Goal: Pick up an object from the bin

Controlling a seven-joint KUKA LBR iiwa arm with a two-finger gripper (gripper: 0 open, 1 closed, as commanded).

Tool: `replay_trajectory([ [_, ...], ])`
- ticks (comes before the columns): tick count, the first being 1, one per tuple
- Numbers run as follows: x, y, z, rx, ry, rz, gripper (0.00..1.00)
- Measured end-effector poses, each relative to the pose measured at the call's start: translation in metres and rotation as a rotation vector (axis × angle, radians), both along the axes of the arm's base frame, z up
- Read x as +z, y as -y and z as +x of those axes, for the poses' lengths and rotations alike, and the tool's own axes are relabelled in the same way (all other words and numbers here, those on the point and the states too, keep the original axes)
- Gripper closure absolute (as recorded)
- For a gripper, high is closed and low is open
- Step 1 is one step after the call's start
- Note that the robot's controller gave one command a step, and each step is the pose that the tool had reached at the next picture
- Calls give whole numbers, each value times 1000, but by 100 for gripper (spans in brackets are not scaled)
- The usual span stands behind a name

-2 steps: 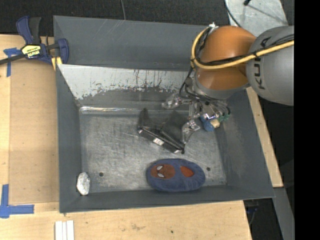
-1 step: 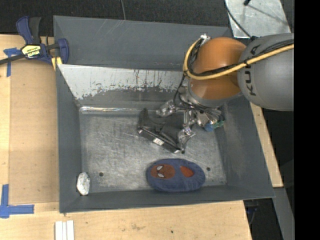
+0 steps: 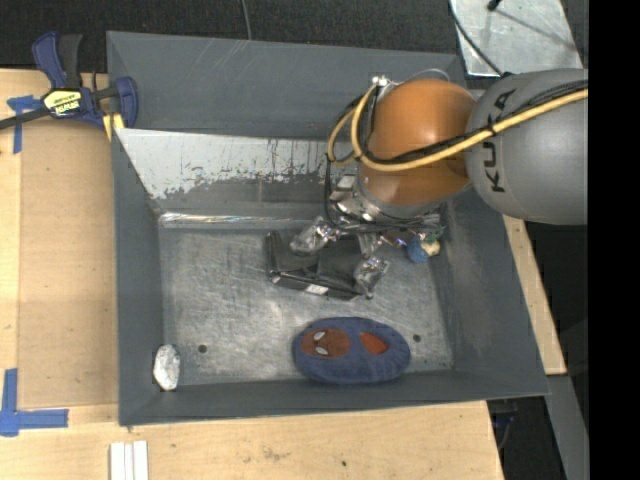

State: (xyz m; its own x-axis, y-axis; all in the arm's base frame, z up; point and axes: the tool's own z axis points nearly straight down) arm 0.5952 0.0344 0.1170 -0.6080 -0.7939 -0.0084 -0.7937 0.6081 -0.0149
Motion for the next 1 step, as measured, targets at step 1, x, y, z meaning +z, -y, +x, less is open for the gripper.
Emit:
replay_trajectory([
  [1, -5, 0, 7, 74, -5, -3, 0],
])
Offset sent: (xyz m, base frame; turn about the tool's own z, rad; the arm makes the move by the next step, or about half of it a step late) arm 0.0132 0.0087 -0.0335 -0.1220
